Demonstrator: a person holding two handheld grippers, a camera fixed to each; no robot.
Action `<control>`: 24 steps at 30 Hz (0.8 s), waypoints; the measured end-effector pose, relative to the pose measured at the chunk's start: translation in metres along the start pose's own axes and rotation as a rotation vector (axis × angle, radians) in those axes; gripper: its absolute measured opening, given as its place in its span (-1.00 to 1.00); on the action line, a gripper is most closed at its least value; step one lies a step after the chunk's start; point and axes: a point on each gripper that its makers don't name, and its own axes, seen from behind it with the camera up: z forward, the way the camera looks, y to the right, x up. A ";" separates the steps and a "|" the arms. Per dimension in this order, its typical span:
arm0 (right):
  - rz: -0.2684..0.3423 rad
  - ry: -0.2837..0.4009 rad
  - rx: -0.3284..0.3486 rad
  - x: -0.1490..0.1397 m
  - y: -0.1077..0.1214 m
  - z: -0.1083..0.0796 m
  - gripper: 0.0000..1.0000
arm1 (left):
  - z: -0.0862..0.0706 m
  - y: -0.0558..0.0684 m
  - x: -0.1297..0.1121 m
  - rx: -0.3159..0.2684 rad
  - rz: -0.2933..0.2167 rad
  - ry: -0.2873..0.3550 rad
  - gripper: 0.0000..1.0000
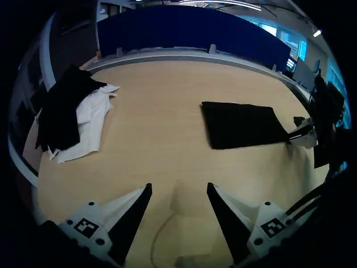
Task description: Fold towel
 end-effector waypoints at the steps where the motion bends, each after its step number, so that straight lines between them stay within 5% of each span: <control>1: 0.001 0.000 -0.003 0.000 0.001 0.000 -0.44 | 0.001 0.000 -0.001 0.000 -0.001 -0.001 0.83; 8: 0.020 -0.003 -0.004 -0.001 0.006 0.001 -0.88 | 0.003 0.001 -0.004 -0.002 -0.006 -0.005 0.83; 16: -0.007 0.005 -0.016 0.007 0.005 -0.003 -0.91 | -0.001 0.001 -0.002 -0.007 -0.007 -0.004 0.83; 24: -0.041 0.054 -0.034 0.043 0.004 -0.023 -0.91 | -0.010 -0.002 0.001 -0.009 -0.018 -0.001 0.83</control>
